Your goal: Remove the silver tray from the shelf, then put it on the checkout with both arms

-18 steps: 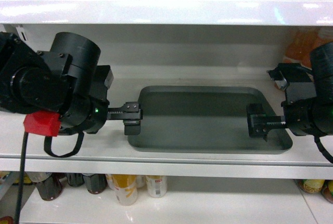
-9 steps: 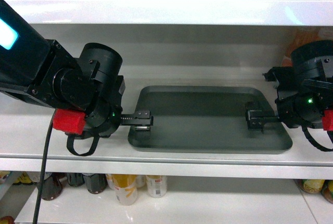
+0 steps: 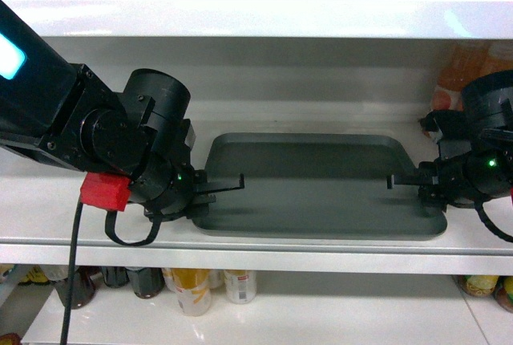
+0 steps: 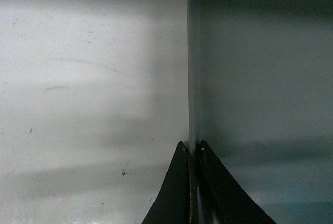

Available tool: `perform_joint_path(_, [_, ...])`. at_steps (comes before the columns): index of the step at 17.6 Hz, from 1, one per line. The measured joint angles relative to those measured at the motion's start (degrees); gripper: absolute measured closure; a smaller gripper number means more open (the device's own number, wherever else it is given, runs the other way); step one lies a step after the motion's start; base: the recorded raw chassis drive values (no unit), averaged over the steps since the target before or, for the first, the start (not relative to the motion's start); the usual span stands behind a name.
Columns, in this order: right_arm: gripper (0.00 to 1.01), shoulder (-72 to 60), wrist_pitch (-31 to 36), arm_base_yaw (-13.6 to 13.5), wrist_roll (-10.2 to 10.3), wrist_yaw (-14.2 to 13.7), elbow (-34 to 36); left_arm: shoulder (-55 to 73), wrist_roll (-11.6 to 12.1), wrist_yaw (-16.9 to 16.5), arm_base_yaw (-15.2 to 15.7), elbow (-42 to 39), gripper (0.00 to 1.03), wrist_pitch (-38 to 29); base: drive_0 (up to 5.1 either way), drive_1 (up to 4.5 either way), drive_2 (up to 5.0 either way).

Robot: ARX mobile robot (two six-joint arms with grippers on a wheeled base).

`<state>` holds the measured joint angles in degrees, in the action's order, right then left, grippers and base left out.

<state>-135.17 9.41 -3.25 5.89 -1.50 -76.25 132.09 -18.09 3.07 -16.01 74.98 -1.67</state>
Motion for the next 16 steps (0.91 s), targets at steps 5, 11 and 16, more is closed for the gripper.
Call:
perform_joint_path(5, [0.98,9.77,6.99,0.96,3.69,3.04,16.00,-9.42,0.72,2.49,-1.55,-12.44,1.00,-4.63,0.0,0.00,0.0])
perform_joint_path(11, [0.98,26.14,13.75,2.14,5.22,3.91,31.74,-26.27,1.31,4.70,-4.22,-25.24,1.00,-10.58,0.0,0.00,0.0])
perform_joint_path(16, [0.98,41.07,15.52,1.31,5.31,4.44,46.73,-37.51,0.48,7.58,-7.08,-37.79,1.00,-11.67,0.0,0.00,0.0])
